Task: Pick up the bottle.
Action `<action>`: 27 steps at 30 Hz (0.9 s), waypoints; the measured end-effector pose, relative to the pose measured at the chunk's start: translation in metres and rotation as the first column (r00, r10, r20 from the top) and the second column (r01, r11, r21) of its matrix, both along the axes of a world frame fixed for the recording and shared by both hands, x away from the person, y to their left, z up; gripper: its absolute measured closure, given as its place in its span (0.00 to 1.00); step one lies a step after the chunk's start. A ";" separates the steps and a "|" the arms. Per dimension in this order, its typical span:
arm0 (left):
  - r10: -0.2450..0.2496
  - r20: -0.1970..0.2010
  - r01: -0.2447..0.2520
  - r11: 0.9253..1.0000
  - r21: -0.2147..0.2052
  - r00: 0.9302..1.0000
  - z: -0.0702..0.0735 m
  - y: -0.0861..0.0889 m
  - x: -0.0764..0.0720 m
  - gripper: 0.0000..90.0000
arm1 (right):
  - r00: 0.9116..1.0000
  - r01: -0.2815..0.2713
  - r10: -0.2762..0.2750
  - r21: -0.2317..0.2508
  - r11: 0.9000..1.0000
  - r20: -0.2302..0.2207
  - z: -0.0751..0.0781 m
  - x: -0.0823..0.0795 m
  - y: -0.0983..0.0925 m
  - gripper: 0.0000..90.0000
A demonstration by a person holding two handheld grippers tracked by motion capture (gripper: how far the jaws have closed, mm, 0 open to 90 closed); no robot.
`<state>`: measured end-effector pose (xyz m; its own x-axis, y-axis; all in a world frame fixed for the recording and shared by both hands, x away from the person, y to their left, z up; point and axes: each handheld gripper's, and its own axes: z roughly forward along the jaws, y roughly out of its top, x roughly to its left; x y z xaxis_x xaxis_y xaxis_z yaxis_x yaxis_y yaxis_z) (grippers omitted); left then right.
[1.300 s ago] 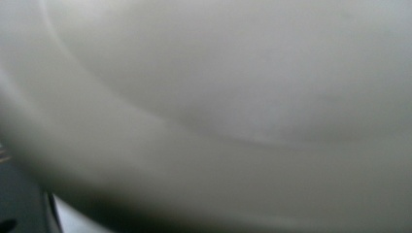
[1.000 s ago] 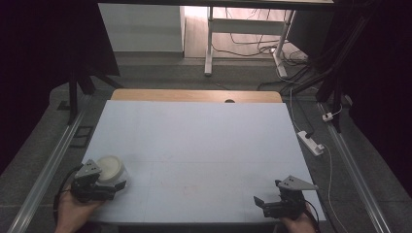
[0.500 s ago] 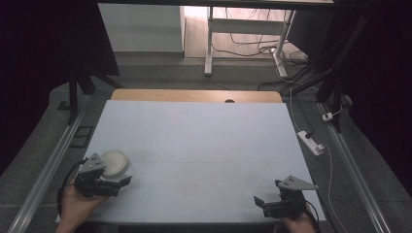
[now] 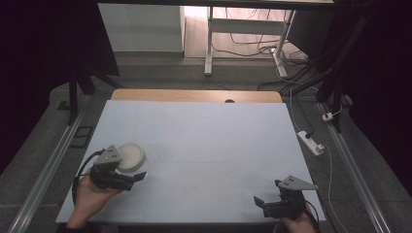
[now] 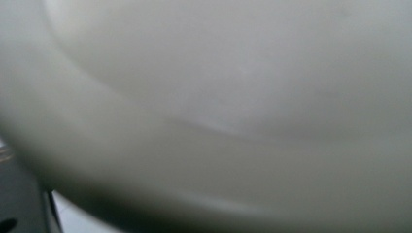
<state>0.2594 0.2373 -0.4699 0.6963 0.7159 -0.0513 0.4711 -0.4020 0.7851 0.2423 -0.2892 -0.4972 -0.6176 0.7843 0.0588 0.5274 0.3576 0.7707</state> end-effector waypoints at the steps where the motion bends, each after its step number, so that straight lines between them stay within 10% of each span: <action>1: -0.010 0.002 0.010 1.000 0.002 1.000 0.001 -0.004 0.002 0.08 | 1.000 0.000 0.000 0.000 1.000 0.000 0.000 0.000 0.000 0.00; 27: -0.209 -0.002 0.209 0.977 0.037 0.978 0.025 -0.081 0.038 0.08 | 1.000 -0.006 0.006 0.006 1.000 0.002 0.000 0.000 0.000 0.00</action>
